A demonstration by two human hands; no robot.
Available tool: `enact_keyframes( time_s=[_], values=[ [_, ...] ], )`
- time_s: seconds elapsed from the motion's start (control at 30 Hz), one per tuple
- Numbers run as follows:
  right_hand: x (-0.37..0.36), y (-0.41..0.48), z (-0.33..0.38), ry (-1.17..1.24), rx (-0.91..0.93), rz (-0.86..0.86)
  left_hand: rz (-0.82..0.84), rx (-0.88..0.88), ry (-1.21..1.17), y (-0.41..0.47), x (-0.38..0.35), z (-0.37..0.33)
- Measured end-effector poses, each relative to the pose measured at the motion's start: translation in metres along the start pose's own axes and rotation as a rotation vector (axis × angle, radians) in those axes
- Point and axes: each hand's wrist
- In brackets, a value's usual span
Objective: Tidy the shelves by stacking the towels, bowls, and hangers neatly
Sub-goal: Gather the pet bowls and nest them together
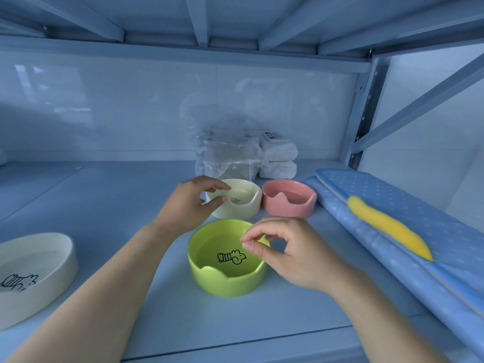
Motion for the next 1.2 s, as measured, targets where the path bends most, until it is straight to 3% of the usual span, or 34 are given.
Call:
enact_keyframes(
  time_s=[0.57, 0.93, 1.2],
  values=[
    [0.0, -0.012, -0.002, -0.083, 0.009, 0.076, 0.035, 0.002, 0.039, -0.006, -0.001, -0.004],
    [0.042, -0.001, 0.0, -0.267, 0.18, -0.271, -0.029, 0.06, -0.078, -0.005, 0.0, -0.005],
    [0.078, 0.039, -0.019, -0.415, 0.116, -0.419, 0.022, 0.023, 0.097, -0.005, -0.021, 0.004]
  ],
)
Point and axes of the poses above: each hand's wrist, its own y-axis towards the middle knuckle, its own x-axis out of the back of the hand, z = x × y, and after that the axes turned 7 degrees about y, right-handed
